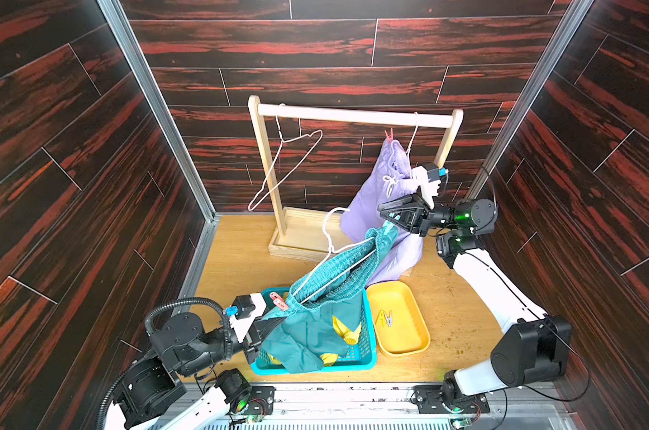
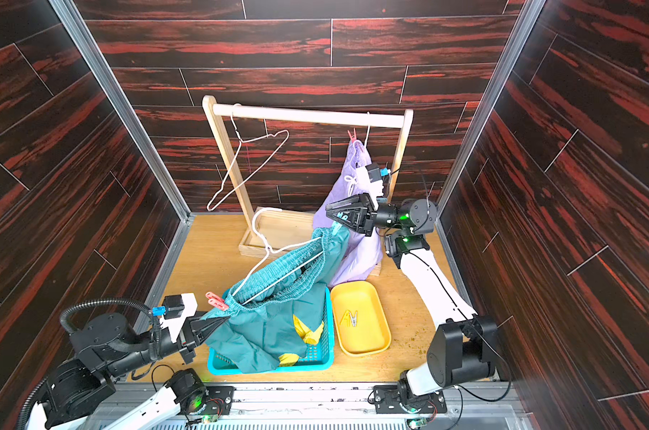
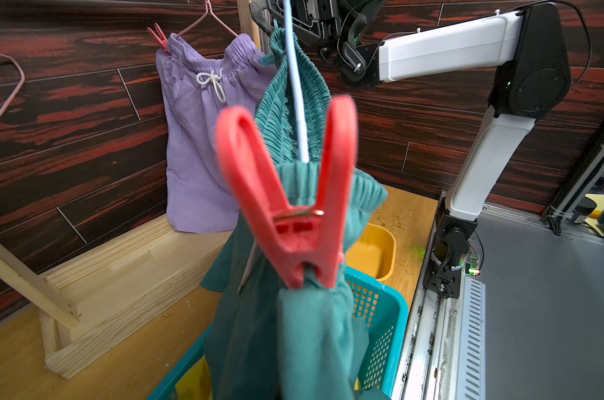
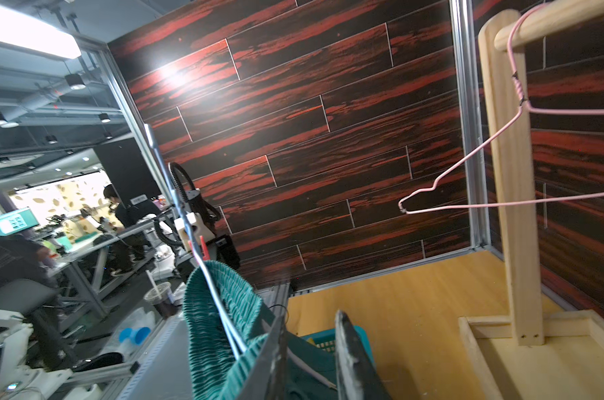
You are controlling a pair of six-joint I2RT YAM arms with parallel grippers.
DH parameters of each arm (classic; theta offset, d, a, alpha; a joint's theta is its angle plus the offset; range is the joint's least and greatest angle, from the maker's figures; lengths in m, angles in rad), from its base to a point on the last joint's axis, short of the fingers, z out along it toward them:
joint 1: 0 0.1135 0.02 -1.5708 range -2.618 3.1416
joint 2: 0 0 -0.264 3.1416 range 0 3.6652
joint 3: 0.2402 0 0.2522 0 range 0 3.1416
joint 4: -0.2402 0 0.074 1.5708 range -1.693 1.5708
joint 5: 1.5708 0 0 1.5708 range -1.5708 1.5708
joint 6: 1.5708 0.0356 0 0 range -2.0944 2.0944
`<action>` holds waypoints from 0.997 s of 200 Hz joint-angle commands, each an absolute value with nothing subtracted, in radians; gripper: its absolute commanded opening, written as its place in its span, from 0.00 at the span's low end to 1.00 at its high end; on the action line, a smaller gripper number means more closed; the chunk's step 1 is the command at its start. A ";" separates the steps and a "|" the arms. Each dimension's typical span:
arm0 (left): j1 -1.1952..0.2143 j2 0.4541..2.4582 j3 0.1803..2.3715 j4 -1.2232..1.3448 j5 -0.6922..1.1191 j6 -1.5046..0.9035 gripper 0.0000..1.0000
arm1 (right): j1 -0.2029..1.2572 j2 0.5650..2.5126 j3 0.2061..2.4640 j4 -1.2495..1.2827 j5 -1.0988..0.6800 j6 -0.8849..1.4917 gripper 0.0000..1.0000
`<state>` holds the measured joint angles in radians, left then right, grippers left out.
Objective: Remove the clothespins securing shorts to the hanger
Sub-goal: Remove the clothespin from the hanger.
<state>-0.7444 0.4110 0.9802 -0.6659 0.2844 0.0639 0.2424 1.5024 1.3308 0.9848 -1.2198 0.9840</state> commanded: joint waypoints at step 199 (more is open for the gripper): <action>-0.745 0.453 0.985 -0.609 0.132 0.097 0.00 | 0.248 1.417 1.522 0.163 -0.907 0.388 0.00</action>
